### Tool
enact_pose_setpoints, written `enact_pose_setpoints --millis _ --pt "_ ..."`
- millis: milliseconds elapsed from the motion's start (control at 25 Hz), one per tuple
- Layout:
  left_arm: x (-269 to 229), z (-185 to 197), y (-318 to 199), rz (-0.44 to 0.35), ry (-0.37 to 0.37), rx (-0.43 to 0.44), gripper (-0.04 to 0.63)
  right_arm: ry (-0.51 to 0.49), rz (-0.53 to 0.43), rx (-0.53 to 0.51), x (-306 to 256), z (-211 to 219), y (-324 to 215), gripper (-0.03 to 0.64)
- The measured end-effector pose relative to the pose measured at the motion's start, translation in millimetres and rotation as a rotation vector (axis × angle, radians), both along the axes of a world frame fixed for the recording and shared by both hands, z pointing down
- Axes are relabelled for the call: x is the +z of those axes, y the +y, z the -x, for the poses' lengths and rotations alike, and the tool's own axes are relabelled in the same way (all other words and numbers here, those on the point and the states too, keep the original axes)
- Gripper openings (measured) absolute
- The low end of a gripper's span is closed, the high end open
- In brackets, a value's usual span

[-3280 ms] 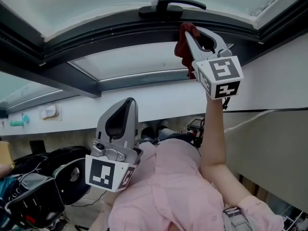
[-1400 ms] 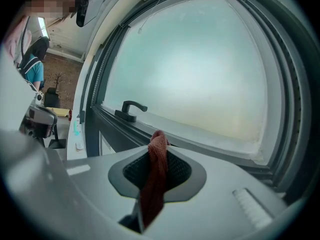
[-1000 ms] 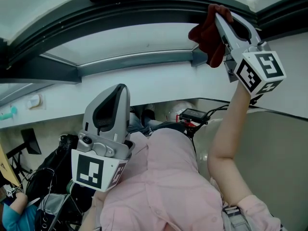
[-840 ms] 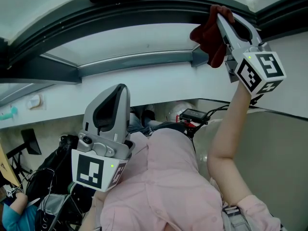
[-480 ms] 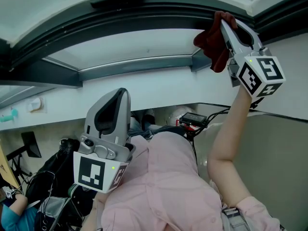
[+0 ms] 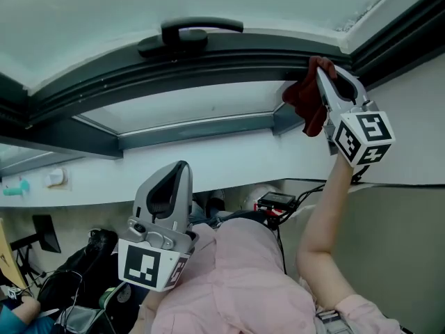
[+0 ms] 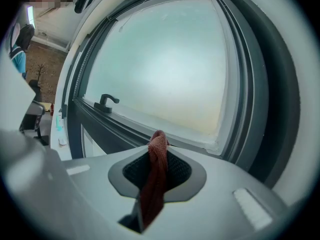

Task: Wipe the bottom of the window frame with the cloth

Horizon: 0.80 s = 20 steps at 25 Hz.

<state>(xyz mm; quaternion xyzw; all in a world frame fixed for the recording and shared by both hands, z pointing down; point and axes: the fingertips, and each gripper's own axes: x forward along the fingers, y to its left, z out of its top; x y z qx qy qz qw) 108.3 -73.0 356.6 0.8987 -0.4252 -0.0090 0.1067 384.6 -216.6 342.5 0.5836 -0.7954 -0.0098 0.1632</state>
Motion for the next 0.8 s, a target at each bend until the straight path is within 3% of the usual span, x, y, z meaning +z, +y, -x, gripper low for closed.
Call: enact_pose_setpoints --millis 360,800 --pt "-2 -5 -2 -0.007 0.001 0.006 0.0 0.018 -0.011 0.087 0 -30 2 0.057" --pt "-4 -7 -3 -0.011 0.003 0.01 0.0 0.11 -0.01 0.243 -1 -68 2 0.055"
